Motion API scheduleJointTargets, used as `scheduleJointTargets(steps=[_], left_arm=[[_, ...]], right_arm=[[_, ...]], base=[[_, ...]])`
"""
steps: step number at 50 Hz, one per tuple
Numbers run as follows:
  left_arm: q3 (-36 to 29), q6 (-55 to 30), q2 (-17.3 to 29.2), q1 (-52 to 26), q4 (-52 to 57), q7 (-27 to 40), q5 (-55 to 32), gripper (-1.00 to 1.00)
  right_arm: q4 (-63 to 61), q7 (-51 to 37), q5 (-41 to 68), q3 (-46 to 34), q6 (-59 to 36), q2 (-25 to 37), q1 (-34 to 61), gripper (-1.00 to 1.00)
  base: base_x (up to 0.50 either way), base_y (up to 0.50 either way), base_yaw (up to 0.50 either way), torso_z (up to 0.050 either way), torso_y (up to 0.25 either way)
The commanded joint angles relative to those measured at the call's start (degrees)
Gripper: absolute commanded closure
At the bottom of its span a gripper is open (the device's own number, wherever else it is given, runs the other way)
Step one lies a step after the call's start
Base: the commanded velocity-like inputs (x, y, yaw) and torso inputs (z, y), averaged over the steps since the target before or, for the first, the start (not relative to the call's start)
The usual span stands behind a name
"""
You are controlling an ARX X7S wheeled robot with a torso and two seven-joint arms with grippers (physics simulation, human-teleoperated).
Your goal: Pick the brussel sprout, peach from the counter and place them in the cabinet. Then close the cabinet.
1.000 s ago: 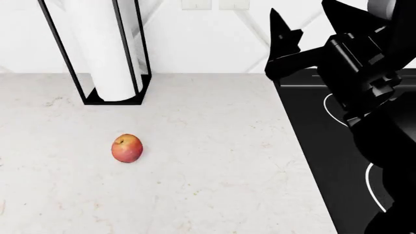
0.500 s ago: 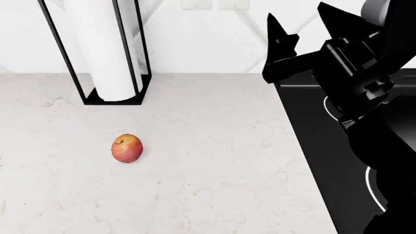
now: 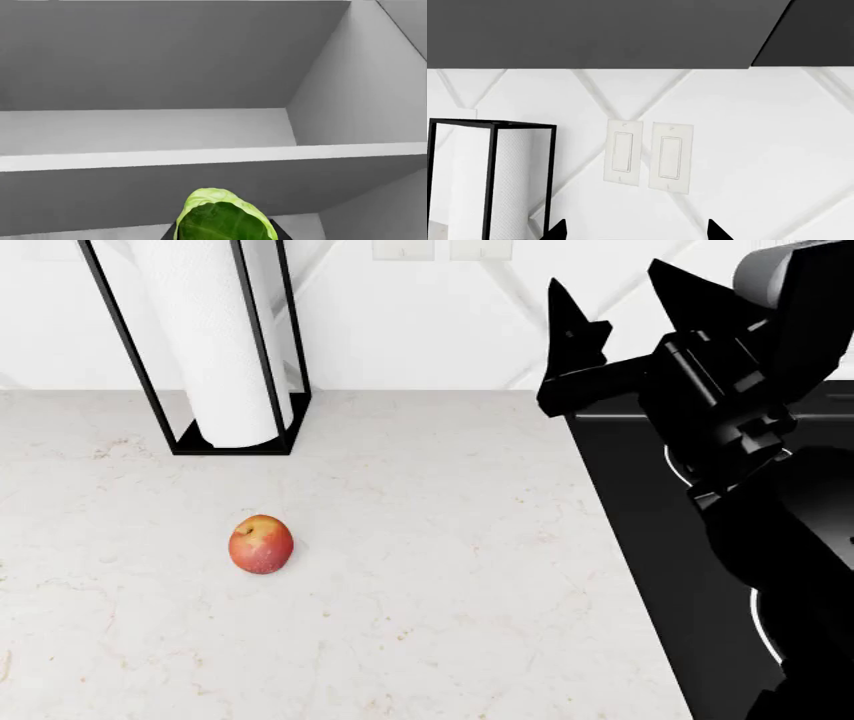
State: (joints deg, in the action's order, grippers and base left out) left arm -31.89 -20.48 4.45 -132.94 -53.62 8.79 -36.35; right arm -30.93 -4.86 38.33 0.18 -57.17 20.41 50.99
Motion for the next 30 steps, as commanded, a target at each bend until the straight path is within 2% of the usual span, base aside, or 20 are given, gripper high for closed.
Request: scheduleJointTargets(steps=[1, 8, 16, 25, 28, 30], left_arm=[[8.8, -0.8, -4.4, -2.0, -14.8, -3.9, 11.0, 1.00], [5.6, -5.3, -4.4, -2.0, -16.3, -2.3, 7.4, 1.00], [-4.2, -9.5, -4.4, -2.0, -18.3, -3.3, 2.1, 1.00], [-15.4, -7.8, -4.4, -2.0, -20.9, -3.0, -7.7, 1.00], [-16.2, -8.7, -4.4, -1.9, -21.3, -3.0, -10.3, 1.00], [-14.4, -9.5, -4.4, -1.6, -21.4, -2.8, -9.2, 1.00]], right_arm=[[0.9, 0.2, -0.4, -0.3, 1.4, 0.0, -0.7, -1.00], [1.1, 0.3, -0.6, -0.8, 1.9, 0.1, -1.0, -1.00], [1.5, 0.4, -0.7, -0.8, 2.6, 0.2, -1.5, -1.00], [1.5, 0.2, -0.3, -0.6, 2.1, 0.7, -1.0, -1.00], [1.6, 0.1, 0.0, -0.5, 1.7, 1.0, -0.2, -1.00], [1.7, 0.2, 0.1, -0.5, 1.6, 1.1, 0.2, -1.00]], base=[[0.00, 0.00, 0.00, 0.000, 0.000], [0.00, 0.00, 0.00, 0.000, 0.000], [0.00, 0.00, 0.00, 0.000, 0.000], [0.00, 0.00, 0.00, 0.000, 0.000], [0.00, 0.00, 0.00, 0.000, 0.000], [0.00, 0.00, 0.00, 0.000, 0.000]])
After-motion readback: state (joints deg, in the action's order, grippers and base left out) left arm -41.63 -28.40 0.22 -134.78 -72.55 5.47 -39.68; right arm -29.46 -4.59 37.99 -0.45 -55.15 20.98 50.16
